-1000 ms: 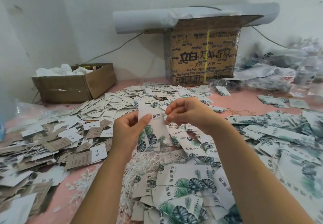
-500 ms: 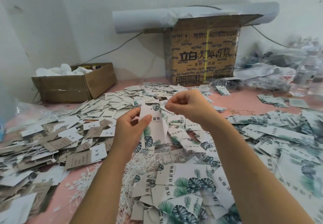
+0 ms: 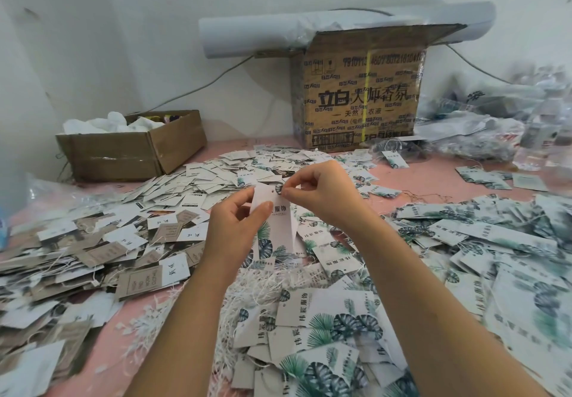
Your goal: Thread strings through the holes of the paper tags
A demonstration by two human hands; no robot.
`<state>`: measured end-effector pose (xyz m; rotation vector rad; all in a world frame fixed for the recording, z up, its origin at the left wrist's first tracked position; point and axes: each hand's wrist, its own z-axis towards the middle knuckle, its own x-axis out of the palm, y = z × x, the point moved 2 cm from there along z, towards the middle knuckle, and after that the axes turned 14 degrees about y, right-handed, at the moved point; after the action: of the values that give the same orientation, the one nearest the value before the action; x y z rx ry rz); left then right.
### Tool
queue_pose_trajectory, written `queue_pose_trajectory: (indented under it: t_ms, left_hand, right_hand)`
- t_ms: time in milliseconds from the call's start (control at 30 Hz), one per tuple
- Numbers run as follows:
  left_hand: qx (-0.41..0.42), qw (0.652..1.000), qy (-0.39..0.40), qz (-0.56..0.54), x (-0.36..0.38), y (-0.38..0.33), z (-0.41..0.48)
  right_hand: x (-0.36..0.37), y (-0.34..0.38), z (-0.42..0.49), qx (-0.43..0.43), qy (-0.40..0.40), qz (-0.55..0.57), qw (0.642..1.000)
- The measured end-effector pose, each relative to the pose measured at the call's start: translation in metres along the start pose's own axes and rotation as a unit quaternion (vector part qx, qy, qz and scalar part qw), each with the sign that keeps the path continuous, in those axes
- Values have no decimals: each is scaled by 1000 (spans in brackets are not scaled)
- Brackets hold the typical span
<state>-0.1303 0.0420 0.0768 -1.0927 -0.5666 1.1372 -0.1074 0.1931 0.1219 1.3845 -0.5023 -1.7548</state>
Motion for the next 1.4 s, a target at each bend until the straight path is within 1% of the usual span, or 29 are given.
queue_pose_trajectory:
  t_ms: [233,400,567,733,867,1000,1167,1300,1400]
  left_hand:
    - [7,1000,17,11,2,-5,-1]
    - [15,999,21,25,3,-8,-1]
    - [18,999,23,35,3,-7,-1]
    - [-4,998,24,-64,2,-6,-1]
    - [15,998,21,-59,1,-6,1]
    - [34,996,17,-80,-3,-2,-2]
    - [31,998,16,-59,-6,-1,-1]
    - [5,999,29,-21,-7,-1,0]
    - [-20,1000,19,-3,-7,2,1]
  right_hand:
    - [5,5,-1,-32,-45,-69,996]
    - [7,9,-2,-28,-42,-126,991]
    - [9,11,-2,-29,-36,-136,990]
    - [7,8,-1,-25,-45,-99,994]
    - [8,8,-1,-41,-11,-68,997]
    - [11,7,1,-46,4,-50,998]
    - [13,6,2,-49,15,-45,998]
    - [14,6,2,-41,39,-43,997]
    - [14,5,1,-31,56,-26,998]
